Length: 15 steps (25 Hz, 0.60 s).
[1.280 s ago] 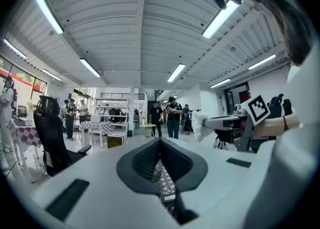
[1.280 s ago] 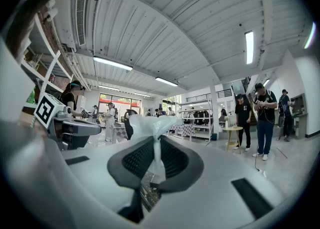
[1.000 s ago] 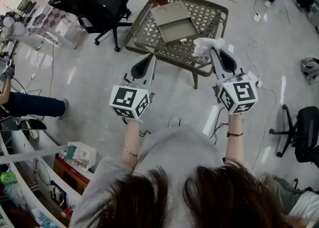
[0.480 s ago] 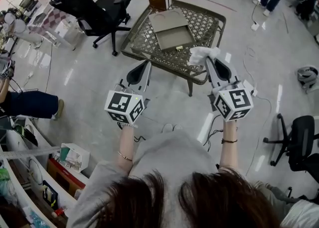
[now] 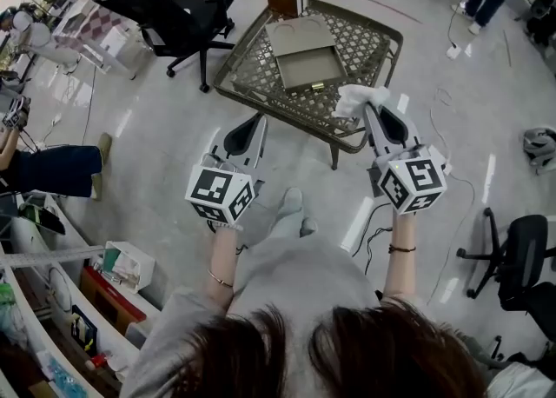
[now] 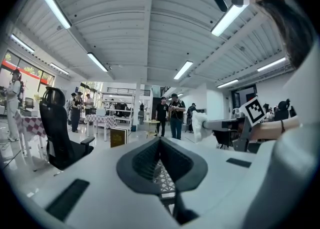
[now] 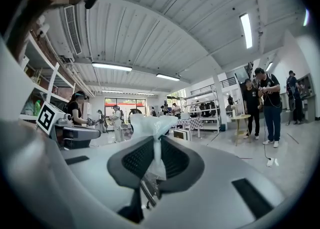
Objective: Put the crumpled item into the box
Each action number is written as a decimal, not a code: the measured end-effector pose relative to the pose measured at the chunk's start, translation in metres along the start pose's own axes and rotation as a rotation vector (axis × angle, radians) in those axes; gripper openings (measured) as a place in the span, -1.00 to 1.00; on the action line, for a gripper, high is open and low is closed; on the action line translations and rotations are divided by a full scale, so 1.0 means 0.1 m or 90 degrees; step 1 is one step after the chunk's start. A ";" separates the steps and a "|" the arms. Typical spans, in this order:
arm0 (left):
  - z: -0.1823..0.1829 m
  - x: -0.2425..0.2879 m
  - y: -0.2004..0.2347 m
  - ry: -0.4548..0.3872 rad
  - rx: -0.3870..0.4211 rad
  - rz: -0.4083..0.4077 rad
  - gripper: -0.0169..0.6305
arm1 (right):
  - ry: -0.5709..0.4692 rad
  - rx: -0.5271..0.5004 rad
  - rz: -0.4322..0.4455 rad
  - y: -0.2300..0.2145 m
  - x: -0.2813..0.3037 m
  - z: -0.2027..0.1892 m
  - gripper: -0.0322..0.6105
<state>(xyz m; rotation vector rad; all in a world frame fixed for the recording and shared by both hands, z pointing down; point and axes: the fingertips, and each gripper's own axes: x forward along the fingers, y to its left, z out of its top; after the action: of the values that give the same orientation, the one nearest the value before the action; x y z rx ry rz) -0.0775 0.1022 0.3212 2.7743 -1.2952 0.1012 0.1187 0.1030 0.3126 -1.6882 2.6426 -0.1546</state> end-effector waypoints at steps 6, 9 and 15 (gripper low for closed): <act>-0.06 0.15 0.15 0.004 -0.007 0.000 -0.90 | 0.004 0.016 -0.008 -0.10 0.22 -0.07 -0.73; -0.07 0.27 0.27 0.003 -0.013 -0.005 -0.90 | 0.011 0.020 -0.002 -0.13 0.37 -0.10 -0.73; -0.05 0.59 0.54 0.007 -0.020 -0.020 -0.90 | 0.023 0.025 -0.009 -0.29 0.70 -0.11 -0.73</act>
<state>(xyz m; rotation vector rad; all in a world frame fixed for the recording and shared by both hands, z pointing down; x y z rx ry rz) -0.0812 0.0232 0.3336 2.7624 -1.2395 0.0924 0.1146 0.0282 0.3297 -1.7079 2.6350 -0.2375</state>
